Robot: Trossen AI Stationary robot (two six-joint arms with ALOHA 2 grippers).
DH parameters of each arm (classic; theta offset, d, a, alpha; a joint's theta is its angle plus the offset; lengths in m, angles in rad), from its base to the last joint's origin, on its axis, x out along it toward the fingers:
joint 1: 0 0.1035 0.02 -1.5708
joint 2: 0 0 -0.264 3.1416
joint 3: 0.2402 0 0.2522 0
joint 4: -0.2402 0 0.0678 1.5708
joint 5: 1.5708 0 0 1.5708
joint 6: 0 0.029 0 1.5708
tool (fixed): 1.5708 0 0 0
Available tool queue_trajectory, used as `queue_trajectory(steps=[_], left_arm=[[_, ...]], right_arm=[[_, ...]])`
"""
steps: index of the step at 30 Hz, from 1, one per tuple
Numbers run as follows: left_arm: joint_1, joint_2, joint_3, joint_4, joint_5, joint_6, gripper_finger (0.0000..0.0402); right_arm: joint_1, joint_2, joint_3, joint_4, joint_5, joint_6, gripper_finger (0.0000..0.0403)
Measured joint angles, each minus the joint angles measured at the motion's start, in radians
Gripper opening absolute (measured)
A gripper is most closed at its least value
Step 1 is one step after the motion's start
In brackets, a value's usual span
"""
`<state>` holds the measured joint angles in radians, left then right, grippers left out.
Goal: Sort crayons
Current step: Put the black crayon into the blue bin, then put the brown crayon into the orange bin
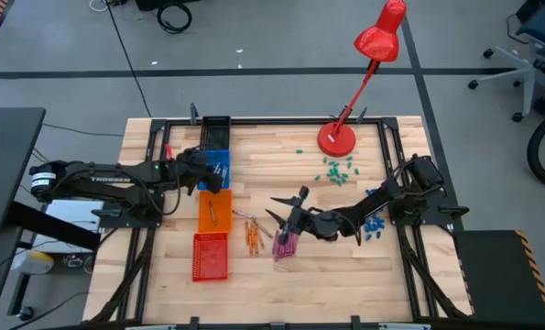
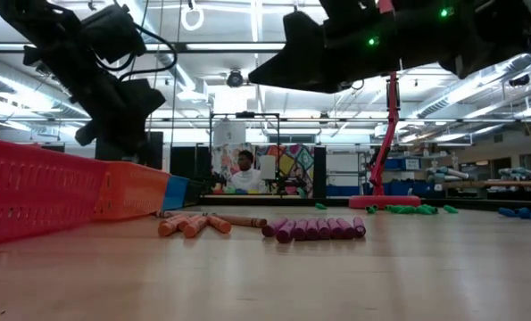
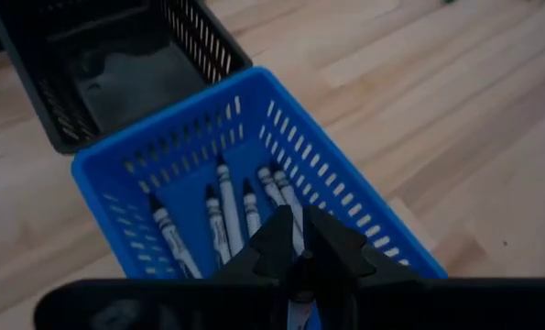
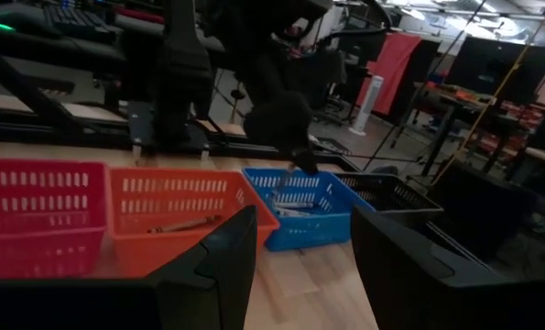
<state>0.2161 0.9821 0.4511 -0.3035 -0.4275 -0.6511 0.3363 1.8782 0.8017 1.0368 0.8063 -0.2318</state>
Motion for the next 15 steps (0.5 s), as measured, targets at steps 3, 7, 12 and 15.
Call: queue_trajectory(steps=[3, 7, 12, 15], left_arm=[[0.000, 0.000, 0.000, -0.022, 0.011, -0.015, 0.0047], [0.000, 0.000, 0.000, -0.048, 0.013, -0.029, 0.0068], [0.004, 0.000, 0.000, -0.059, 0.013, -0.034, 0.0099], [0.024, 0.000, 0.000, -0.052, 0.004, -0.011, 0.0118]], right_arm=[[-0.012, 0.000, 0.000, -0.022, -0.028, 0.025, 0.0181], [-0.029, 0.000, 0.000, -0.068, -0.089, 0.086, 0.0181], [-0.039, 0.000, 0.000, -0.080, -0.120, 0.110, 0.0181], [-0.037, 0.000, 0.000, -0.080, -0.120, 0.109, 0.0181]])
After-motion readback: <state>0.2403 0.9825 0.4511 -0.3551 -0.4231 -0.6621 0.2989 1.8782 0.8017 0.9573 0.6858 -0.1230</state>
